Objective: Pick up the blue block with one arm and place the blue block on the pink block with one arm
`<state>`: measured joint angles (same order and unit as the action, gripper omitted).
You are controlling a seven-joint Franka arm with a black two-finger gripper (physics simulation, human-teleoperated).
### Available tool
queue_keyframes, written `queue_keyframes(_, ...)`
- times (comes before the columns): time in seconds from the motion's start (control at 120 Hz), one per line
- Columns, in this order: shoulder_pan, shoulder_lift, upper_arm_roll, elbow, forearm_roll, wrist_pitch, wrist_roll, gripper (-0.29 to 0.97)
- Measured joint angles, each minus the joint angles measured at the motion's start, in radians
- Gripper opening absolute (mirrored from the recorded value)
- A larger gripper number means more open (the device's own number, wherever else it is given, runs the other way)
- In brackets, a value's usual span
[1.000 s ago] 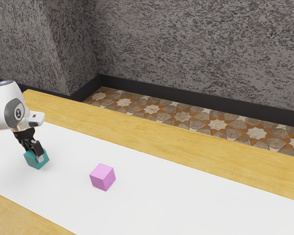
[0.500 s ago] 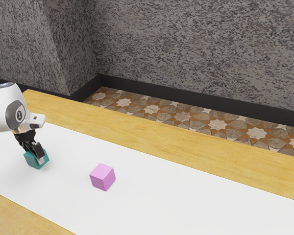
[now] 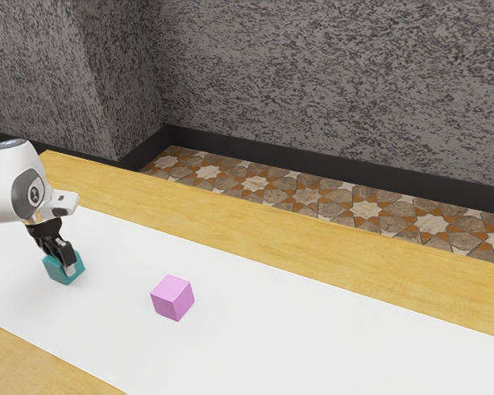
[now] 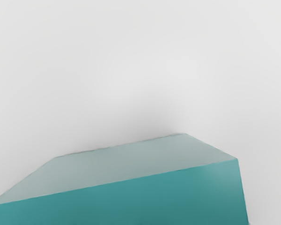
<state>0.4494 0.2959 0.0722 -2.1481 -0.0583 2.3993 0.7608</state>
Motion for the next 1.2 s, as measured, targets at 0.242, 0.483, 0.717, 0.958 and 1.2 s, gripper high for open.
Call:
queue_keyframes(0.242, 0.000, -0.005, 0.000, 0.000, 0.001, 0.003, -0.002, 0.45)
queue_keyframes(0.483, -0.001, -0.030, -0.001, -0.004, 0.000, 0.002, -0.003, 0.45)
queue_keyframes(0.717, -0.002, -0.021, -0.009, -0.004, 0.000, 0.002, -0.007, 0.45)
queue_keyframes(0.958, -0.001, -0.007, -0.017, -0.004, 0.000, 0.004, -0.012, 0.45)
queue_keyframes(1.2, -0.001, -0.003, -0.017, -0.004, 0.004, 0.010, -0.021, 0.38)
